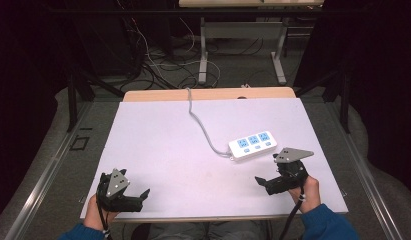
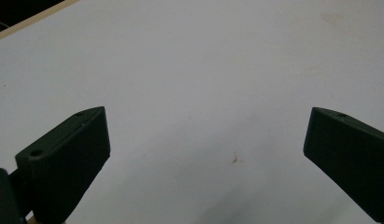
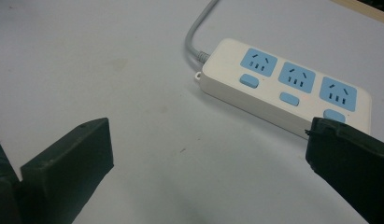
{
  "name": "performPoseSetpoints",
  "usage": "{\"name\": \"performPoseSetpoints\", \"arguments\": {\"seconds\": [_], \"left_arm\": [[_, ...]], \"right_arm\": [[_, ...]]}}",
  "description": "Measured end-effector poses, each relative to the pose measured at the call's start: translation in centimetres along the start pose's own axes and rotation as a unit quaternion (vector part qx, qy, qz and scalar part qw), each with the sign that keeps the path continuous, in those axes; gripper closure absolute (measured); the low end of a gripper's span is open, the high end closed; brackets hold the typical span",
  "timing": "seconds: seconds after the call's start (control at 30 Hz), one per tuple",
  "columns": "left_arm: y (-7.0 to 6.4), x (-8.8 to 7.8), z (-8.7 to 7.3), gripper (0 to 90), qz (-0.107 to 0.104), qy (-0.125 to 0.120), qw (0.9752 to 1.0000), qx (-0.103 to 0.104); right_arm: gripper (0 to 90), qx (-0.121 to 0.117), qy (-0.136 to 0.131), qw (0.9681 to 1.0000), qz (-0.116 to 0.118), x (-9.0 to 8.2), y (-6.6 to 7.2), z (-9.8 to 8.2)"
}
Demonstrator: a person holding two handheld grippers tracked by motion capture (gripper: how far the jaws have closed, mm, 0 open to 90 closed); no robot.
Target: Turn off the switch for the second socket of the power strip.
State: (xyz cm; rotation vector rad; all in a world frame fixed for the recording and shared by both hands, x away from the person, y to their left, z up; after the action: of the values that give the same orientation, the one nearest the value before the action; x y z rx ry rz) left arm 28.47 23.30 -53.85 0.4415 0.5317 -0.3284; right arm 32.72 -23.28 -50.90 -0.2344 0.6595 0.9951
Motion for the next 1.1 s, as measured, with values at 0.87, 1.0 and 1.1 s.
{"name": "performPoseSetpoints", "arguments": {"seconds": [0.87,1.0,1.1], "left_arm": [[0.0,0.0,0.0,0.6,0.001,0.0,1.0,-0.001],[0.0,0.0,0.0,0.6,0.001,0.0,1.0,-0.001],[0.0,0.0,0.0,0.6,0.001,0.0,1.0,-0.001]], "right_arm": [[0.4,0.026,0.005,0.9996,-0.01,1.3,-3.4,1.4],[0.4,0.031,0.003,0.9994,-0.013,1.6,-4.0,1.6],[0.4,0.035,0.005,0.9993,-0.012,1.7,-4.2,1.6]]}}
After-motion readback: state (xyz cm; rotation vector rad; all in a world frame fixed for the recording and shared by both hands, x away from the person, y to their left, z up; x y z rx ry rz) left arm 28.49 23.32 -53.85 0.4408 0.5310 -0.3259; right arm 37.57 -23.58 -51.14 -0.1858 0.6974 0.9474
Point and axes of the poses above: each handheld gripper's, and its own axes: x roughly forward along the jaws, z roughly out of its top, y roughly to its left, the point moved 3 cm from there along x, roughly forward along the jaws, and after that the axes turned 15 degrees about z, right-handed, at the moved point
